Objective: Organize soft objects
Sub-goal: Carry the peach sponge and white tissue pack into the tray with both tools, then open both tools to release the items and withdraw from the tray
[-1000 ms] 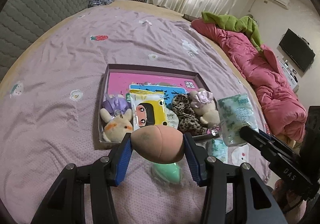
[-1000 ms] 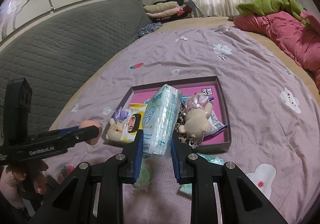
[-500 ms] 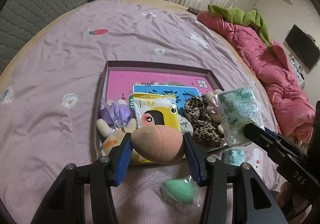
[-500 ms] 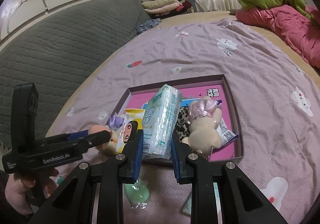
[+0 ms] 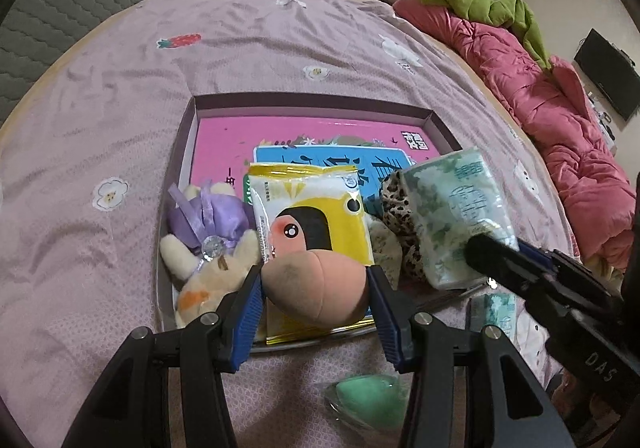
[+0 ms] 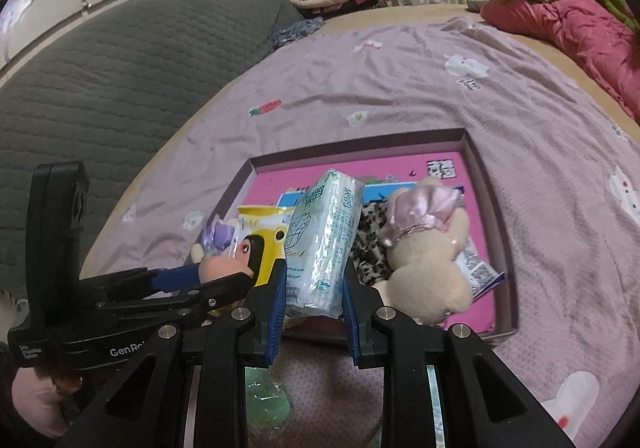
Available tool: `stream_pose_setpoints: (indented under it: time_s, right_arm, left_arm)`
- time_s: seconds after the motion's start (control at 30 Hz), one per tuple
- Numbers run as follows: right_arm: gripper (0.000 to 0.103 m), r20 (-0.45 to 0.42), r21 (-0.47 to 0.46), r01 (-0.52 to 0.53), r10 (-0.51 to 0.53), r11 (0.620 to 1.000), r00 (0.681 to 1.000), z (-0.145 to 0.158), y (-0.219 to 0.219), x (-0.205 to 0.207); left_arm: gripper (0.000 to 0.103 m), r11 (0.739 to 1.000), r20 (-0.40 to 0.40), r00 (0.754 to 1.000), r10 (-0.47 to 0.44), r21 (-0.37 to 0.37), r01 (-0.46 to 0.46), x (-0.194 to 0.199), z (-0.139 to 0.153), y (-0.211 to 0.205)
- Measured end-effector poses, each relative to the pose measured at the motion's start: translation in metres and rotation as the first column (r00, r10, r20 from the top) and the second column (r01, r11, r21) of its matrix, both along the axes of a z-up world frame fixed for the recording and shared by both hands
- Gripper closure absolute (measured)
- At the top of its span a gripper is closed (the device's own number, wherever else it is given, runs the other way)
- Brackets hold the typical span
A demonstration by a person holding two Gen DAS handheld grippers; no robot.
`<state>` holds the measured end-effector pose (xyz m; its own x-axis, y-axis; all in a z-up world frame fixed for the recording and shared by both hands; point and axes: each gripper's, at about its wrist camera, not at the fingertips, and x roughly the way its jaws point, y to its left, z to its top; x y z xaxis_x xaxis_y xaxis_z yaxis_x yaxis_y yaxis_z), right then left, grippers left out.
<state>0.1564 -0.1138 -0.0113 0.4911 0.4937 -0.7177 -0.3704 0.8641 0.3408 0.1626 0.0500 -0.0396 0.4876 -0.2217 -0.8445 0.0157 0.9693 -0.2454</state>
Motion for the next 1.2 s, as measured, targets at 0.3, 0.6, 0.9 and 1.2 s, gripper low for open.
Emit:
stream_pose_setpoints:
  time_s: [0.3,0.6,0.9,1.2]
  right_arm:
    - [0.076,-0.048,-0.051,-0.014,0.011,0.999,0.999,-0.021,0.006,0.003]
    - [0.070,-0.039,-0.105,-0.001,-0.003,0.994,0.999,-0.024,0.005,0.001]
    - [0.057,0.006,-0.101,0.014,-0.013,0.995,1.000,-0.010,-0.002,-0.010]
    - [0.053,0.017,-0.079,0.027,-0.026,0.996,1.000,0.000,-0.013,-0.021]
  left_arm:
    - [0.051,1.000,-0.002,1.000,-0.012,0.006,0.012,0.002,-0.005,-0.002]
    - [0.051,1.000,-0.003,1.000,-0.011,0.003,0.011,0.003,-0.006,-0.002]
    - [0.049,1.000,-0.005,1.000,-0.012,0.013,0.012,0.003,-0.007,-0.002]
    - [0.048,0.997,-0.021,0.999,-0.039,0.069,0.040,0.002,-0.008,-0.014]
